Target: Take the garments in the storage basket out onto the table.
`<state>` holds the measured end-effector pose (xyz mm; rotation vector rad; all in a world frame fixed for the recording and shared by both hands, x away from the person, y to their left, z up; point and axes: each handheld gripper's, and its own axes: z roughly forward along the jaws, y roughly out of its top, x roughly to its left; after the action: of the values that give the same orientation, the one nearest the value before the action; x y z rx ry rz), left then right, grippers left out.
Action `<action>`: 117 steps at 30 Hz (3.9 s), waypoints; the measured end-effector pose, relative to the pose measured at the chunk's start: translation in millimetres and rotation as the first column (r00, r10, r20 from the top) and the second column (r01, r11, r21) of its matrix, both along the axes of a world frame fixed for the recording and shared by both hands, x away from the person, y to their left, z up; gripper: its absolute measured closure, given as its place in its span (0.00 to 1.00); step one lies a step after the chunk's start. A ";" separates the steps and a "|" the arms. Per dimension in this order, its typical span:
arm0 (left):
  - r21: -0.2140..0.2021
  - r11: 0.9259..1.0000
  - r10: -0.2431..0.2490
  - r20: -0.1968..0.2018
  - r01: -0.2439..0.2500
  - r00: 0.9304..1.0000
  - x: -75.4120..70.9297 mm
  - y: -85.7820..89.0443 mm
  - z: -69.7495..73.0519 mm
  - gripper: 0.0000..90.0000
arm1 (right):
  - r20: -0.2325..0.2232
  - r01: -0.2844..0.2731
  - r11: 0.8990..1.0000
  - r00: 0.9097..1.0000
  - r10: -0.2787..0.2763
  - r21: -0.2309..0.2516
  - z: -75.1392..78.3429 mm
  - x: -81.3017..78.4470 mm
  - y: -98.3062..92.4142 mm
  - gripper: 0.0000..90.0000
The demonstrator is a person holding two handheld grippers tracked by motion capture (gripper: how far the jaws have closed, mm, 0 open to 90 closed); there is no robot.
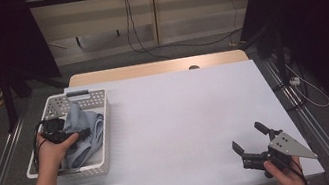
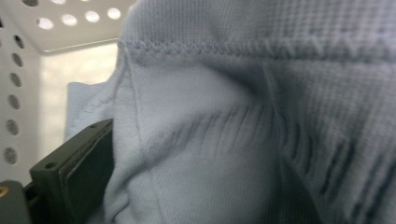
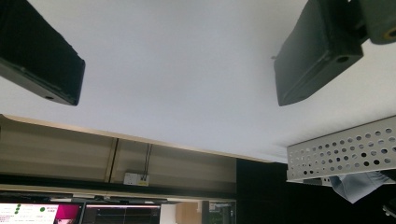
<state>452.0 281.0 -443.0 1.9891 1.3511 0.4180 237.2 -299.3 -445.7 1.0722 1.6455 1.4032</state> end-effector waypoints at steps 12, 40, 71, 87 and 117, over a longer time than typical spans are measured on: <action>0.006 1.000 -0.012 -0.047 0.012 0.999 3.2 -3.7 -10.4 0.00 | -0.004 -0.014 1.000 1.000 0.014 -0.002 -0.4 0.2 1.2 0.02; 0.055 0.998 0.026 -0.141 -0.018 0.990 0.4 -13.6 -1.9 0.37 | -0.009 -0.034 0.999 0.999 0.034 0.002 -0.8 1.7 3.7 0.02; -0.025 0.993 0.103 -0.253 -0.113 0.962 7.4 -15.4 36.1 0.78 | -0.010 -0.019 1.000 1.000 0.019 0.007 -1.2 1.9 2.2 0.02; -0.072 0.993 0.075 -0.229 -0.094 0.971 10.1 -15.6 84.0 0.79 | -0.007 -0.018 1.000 1.000 0.018 0.009 -0.4 0.9 1.8 0.02; -0.129 0.992 -0.024 -0.200 -0.002 0.979 15.5 -38.8 179.7 0.79 | -0.007 -0.022 1.000 1.000 0.022 0.009 -0.6 0.5 2.0 0.02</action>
<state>467.5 242.3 -263.3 1.9716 1.4508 0.1218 237.7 -297.3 -446.3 1.0680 1.6624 1.4236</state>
